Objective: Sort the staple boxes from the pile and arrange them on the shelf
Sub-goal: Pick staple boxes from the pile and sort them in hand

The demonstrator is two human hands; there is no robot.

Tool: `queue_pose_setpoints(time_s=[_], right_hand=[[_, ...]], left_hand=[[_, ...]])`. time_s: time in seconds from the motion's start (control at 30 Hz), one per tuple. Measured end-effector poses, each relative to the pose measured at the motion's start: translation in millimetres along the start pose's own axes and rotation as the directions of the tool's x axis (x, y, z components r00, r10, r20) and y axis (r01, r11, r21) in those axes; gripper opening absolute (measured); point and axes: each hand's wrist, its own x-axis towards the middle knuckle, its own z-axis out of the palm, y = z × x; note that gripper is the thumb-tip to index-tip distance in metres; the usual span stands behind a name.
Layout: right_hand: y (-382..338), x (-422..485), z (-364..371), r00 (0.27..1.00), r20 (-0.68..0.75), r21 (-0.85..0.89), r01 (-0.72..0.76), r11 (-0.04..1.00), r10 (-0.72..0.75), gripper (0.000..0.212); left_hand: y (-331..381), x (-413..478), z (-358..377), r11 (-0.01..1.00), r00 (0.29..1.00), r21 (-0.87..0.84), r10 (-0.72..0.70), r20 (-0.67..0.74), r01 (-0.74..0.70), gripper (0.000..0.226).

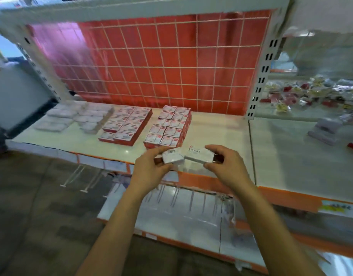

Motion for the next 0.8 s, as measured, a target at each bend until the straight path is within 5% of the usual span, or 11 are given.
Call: queue_pose_setpoints(time_s=[0.8], right_hand=[[-126,62,236,0.943,0.312,0.289,0.021,0.957,-0.114,0.048]], left_hand=[[-128,39,-206,0.961,0.980,-0.211,-0.191,-0.053,0.176,0.050]])
